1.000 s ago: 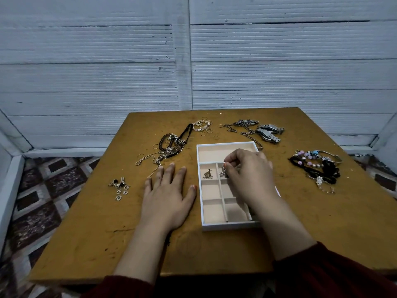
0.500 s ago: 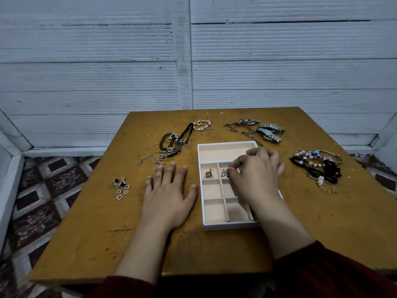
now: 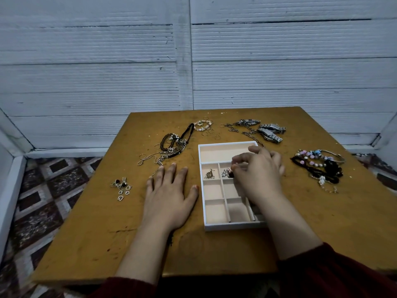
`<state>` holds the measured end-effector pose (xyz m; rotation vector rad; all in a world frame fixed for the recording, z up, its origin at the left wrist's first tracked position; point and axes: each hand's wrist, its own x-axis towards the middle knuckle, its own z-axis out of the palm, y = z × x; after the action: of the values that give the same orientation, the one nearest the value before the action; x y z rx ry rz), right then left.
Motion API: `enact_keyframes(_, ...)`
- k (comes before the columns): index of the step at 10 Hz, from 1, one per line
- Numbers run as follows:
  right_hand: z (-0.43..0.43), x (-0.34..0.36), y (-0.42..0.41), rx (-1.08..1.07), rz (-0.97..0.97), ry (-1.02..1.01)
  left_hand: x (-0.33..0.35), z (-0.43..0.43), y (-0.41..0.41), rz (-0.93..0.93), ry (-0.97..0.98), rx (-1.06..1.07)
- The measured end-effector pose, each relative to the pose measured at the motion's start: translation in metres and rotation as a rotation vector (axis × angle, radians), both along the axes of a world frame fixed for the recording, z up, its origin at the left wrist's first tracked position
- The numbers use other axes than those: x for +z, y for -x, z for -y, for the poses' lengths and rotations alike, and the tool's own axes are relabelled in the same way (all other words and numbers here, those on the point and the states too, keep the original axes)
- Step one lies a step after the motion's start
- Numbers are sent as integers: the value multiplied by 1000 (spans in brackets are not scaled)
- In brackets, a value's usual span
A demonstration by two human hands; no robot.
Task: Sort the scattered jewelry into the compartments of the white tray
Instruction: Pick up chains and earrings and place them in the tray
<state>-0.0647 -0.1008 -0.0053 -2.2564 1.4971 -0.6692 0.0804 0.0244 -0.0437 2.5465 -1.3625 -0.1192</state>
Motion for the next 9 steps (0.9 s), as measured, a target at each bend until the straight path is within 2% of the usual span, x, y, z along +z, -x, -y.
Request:
enact_keyframes(4,-2,4,5,-7,73,-11,0,-1,0,-7,-2,-3)
enact_keyframes(7,-10,14,9,104,137,25,2,-2,1,-24,27,-18)
enact_keyframes(8,-13,19,8,154,168,68,4,-3,1,-54,130,-14)
enact_keyframes(9,-22,22,1,208,188,105,6,-5,2,-95,315,6)
